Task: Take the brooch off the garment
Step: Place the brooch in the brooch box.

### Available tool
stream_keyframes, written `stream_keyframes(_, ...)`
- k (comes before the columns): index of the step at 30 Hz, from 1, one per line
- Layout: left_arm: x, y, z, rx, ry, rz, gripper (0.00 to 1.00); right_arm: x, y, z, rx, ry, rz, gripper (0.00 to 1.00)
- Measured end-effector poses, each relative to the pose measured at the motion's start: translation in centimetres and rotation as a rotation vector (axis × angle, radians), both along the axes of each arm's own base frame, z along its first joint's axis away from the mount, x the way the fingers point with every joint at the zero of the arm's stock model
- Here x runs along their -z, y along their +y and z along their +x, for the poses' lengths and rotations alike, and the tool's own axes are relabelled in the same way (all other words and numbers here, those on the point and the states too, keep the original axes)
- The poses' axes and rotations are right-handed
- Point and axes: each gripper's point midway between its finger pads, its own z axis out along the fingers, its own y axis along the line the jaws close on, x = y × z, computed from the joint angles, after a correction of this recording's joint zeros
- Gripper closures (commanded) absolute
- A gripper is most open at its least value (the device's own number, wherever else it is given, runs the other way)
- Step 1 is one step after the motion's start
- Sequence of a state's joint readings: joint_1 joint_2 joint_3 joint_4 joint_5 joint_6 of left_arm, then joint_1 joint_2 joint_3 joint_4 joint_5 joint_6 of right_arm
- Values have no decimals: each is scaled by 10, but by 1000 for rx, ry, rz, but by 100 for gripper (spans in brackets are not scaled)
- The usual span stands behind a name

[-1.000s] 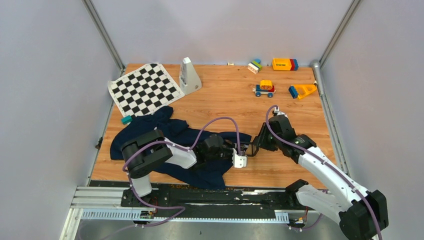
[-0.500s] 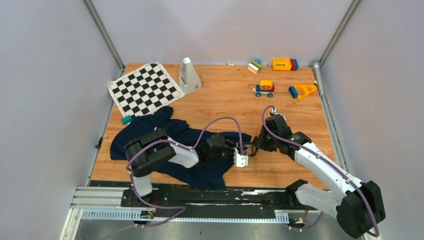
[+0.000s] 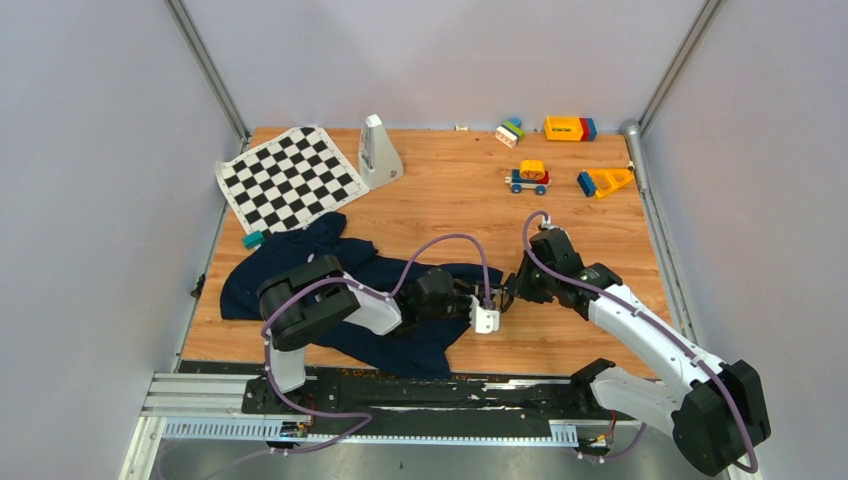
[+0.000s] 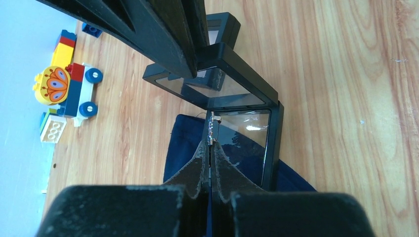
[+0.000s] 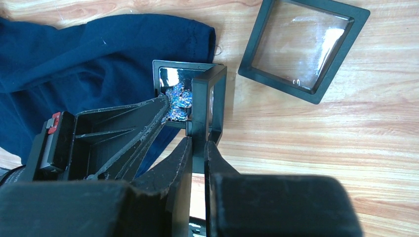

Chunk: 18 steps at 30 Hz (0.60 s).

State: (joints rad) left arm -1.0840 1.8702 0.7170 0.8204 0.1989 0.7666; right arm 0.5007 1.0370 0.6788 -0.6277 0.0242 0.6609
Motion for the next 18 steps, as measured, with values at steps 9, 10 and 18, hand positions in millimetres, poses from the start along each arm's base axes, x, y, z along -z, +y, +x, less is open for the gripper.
stream_keyframes(9,5,-2,7,-28,-3,21,92,0,2,1,-5,0,5,99)
stream_keyframes(10,5,-2,7,-29,-2,24,90,0,2,1,-6,0,5,99)
stream_keyframes(18,14,0,7,-33,22,83,57,0,2,2,-6,-2,7,98)
